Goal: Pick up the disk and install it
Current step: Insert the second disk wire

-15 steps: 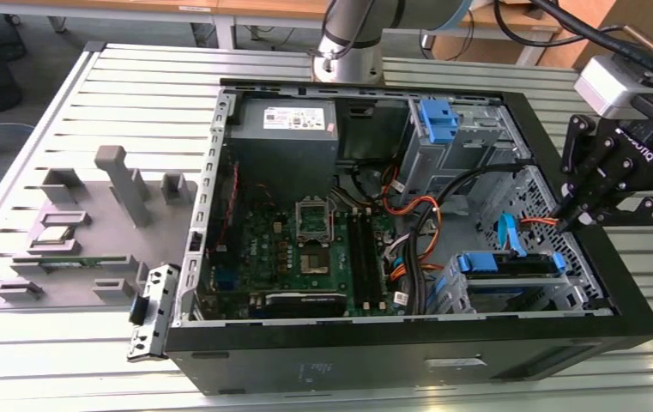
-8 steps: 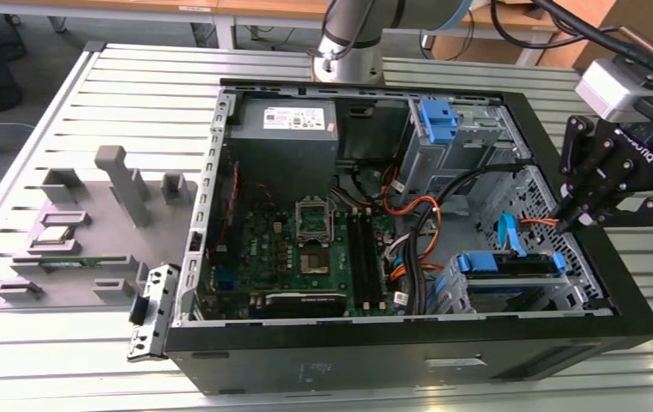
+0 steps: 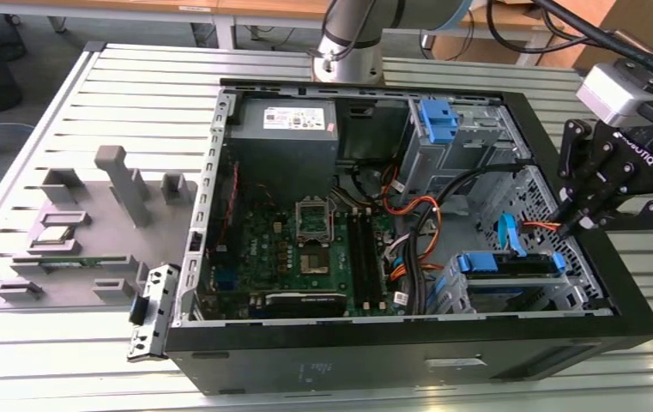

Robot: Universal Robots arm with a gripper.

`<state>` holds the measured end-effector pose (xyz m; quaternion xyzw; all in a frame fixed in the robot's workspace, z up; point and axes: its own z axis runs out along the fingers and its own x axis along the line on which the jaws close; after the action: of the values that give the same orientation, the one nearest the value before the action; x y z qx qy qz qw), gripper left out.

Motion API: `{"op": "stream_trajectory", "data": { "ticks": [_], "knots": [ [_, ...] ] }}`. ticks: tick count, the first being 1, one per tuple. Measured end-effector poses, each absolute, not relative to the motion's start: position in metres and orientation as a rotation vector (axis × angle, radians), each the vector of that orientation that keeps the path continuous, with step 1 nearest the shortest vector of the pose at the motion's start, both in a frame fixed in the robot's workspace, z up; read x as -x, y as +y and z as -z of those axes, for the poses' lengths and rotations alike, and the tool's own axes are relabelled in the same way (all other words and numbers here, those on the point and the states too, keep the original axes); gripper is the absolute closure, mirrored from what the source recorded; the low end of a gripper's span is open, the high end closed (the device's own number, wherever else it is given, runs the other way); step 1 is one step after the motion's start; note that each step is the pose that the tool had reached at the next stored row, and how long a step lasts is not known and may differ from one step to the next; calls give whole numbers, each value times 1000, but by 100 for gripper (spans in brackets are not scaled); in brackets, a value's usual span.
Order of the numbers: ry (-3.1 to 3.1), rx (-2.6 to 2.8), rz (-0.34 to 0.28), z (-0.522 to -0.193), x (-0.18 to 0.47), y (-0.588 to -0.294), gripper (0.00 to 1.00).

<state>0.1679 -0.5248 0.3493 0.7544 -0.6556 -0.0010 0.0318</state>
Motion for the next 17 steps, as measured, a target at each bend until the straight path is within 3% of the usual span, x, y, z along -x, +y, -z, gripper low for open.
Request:
{"op": "stream_trajectory", "data": {
  "ticks": [17],
  "knots": [
    [-1977,-2326,-25,-352,-168,-525,77]
  ]
}}
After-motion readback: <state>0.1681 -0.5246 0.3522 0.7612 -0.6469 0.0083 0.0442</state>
